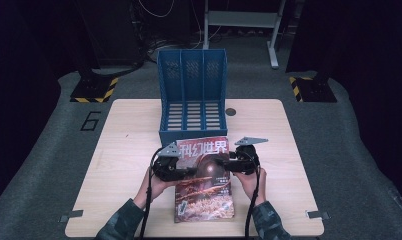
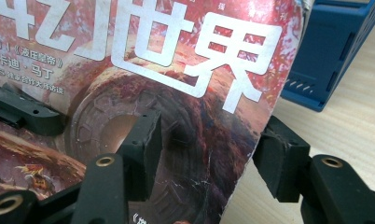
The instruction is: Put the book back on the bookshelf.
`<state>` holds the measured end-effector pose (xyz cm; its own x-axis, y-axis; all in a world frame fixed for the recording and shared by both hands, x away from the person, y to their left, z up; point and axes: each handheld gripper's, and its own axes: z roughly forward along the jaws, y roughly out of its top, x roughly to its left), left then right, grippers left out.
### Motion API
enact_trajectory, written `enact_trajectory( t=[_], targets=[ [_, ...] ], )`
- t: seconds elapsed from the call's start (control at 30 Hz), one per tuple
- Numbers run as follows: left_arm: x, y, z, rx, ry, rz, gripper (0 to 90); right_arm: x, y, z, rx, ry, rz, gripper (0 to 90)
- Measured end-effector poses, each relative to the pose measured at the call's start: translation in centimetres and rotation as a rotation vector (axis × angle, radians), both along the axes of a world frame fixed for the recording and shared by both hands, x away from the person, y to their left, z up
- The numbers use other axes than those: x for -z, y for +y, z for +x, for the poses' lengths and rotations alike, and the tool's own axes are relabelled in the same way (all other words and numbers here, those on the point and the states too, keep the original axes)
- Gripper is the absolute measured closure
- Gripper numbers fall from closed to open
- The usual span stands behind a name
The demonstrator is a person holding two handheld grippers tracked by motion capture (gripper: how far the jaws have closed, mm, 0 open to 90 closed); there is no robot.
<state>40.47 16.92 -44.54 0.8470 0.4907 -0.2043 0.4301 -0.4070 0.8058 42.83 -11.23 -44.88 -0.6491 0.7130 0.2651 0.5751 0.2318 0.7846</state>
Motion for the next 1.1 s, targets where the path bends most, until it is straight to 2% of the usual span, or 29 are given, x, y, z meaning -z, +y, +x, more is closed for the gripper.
enact_trajectory(
  t=[0.13,0.33,0.53,0.73,0.77,0.93,0.97,1.1],
  targets=[
    [-0.2,0.1,-0.2,-0.002,-0.015,-0.012,75.8,-0.4,-0.1,0.0,-0.005,-0.023,-0.003,46.4],
    [-0.6,0.1,-0.5,-0.006,-0.059,-0.02,75.8,-1.5,0.0,-0.3,-0.001,-0.051,-0.014,47.6],
    [-1.1,0.1,-0.8,0.01,-0.098,-0.02,75.9,-2.3,0.0,-0.4,-0.004,-0.095,-0.004,48.8],
    [-1.7,0.0,-1.1,0.007,-0.166,-0.029,75.9,-3.3,-0.1,-0.5,-0.004,-0.136,0.001,50.1],
    [-1.7,0.0,-1.1,0.007,-0.166,-0.029,75.9,-3.3,-0.1,-0.5,-0.004,-0.136,0.001,50.1],
    [-2.2,-0.2,-1.2,-0.001,-0.209,-0.027,76.5,-4.0,-0.4,-0.6,-0.002,-0.168,0.017,51.6],
    [-2.4,-0.1,-1.2,-0.002,-0.224,-0.015,76.7,-4.1,-0.4,-0.6,-0.002,-0.175,0.018,51.7],
    [-2.9,-0.1,-1.2,-0.012,-0.23,-0.027,78.0,-4.7,-0.4,-0.8,0.002,-0.202,0.023,52.5]
  ],
)
